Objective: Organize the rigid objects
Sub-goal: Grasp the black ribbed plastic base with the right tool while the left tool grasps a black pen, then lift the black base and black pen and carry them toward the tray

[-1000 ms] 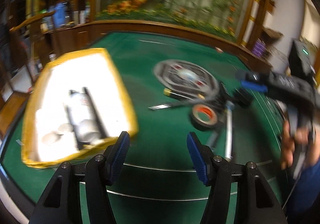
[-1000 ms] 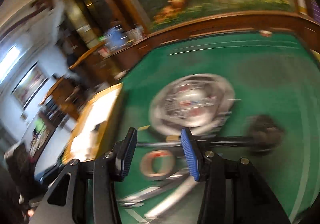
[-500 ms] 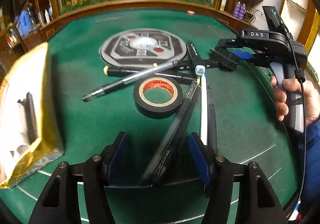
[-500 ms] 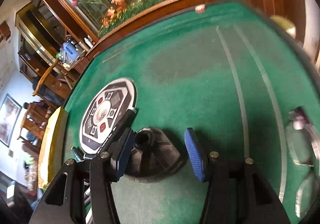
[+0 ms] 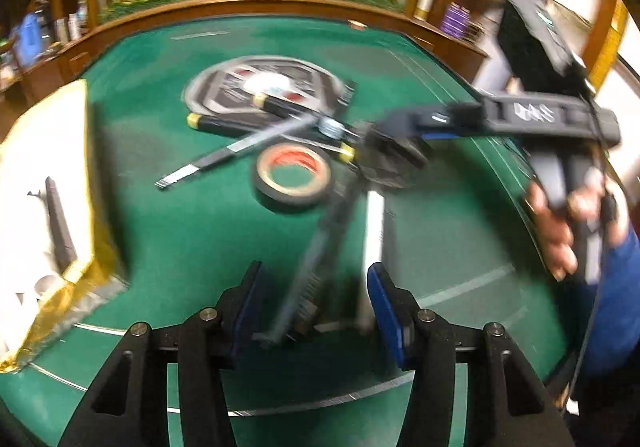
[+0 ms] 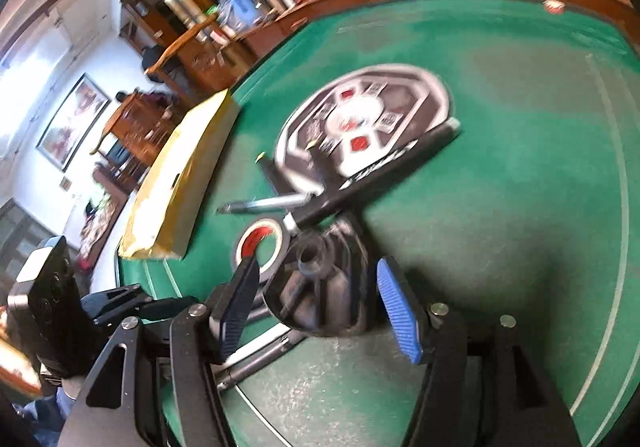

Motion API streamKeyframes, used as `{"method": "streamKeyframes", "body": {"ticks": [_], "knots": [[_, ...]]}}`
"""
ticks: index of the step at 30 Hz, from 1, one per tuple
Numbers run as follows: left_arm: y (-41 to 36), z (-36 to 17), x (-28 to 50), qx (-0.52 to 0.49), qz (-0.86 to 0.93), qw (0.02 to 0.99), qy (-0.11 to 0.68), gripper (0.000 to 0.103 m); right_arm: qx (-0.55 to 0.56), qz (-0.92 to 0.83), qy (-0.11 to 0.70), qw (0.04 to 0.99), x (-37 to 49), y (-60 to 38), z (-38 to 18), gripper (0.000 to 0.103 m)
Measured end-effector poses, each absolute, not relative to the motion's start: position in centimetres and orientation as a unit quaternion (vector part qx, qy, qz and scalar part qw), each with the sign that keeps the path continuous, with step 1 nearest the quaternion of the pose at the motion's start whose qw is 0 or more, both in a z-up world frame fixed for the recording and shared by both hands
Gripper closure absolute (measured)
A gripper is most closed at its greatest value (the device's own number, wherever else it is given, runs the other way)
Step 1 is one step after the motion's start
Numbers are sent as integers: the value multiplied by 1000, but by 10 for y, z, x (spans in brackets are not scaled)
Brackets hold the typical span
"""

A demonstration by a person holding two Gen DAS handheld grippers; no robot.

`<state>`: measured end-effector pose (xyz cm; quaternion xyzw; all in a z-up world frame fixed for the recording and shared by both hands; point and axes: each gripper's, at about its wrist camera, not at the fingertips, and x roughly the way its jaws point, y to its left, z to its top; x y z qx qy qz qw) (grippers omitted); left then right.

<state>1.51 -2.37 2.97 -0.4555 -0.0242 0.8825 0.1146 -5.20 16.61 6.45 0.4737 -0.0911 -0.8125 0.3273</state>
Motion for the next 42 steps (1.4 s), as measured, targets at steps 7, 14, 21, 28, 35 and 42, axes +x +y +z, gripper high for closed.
{"method": "streamKeyframes", "body": {"ticks": [7, 14, 21, 28, 35, 42], "knots": [[-21, 21, -4, -463, 879, 108, -18, 71, 461, -831, -119, 287, -54, 180, 69, 41], [-18, 18, -20, -468, 876, 116, -4, 72, 460, -830, -134, 286, -56, 179, 67, 41], [5, 17, -10, -464, 874, 126, 74, 92, 462, -827, -133, 291, -53, 177, 67, 41], [5, 17, -19, -463, 877, 105, 75, 82, 475, -829, -84, 284, -45, 162, 68, 30], [17, 16, -17, -438, 887, 98, 110, 91, 487, -834, 17, 258, -35, 133, 54, 30], [5, 24, -4, -432, 894, 109, 45, 96, 472, -840, 10, 268, -31, 138, 60, 39]]}}
